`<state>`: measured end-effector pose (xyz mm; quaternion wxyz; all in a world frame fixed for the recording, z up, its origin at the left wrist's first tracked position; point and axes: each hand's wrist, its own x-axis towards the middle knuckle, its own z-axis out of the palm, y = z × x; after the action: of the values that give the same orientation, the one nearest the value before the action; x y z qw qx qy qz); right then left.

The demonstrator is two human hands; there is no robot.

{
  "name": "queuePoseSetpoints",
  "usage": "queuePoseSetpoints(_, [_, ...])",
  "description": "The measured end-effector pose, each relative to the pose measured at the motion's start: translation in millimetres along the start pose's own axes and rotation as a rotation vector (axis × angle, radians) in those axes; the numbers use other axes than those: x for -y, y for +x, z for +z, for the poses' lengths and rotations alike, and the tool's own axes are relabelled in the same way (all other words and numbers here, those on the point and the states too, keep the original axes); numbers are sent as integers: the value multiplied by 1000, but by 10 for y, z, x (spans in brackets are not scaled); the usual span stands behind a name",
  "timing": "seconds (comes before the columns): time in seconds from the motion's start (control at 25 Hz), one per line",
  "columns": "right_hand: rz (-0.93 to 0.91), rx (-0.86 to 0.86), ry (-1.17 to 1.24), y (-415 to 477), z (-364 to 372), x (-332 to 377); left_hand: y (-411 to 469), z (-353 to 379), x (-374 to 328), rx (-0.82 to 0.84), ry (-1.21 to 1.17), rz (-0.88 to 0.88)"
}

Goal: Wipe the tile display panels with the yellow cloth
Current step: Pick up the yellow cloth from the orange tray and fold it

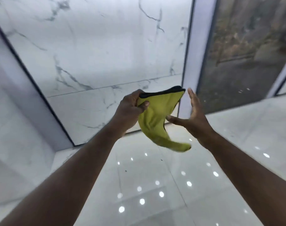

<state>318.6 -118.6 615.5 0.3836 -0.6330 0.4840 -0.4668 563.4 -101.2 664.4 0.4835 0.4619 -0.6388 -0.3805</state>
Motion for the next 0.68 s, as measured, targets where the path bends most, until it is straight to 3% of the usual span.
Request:
queuePoseSetpoints(0.16, [53, 309, 227, 833, 1442, 488, -89, -1434, 251, -103, -81, 7])
queuePoseSetpoints(0.28, [149, 427, 381, 1095, 2250, 649, -204, -2369, 346, -208, -98, -32])
queuePoseSetpoints(0.4, [202, 439, 538, 1250, 2972, 829, -313, -3234, 448, -317, -50, -84])
queuePoseSetpoints(0.52, [145, 445, 606, 1507, 3563, 1099, -323, -3807, 472, -414, -19, -96])
queuePoseSetpoints(0.68, [42, 329, 787, 2221, 4183, 1584, -1, -4412, 560, -525, -89, -39])
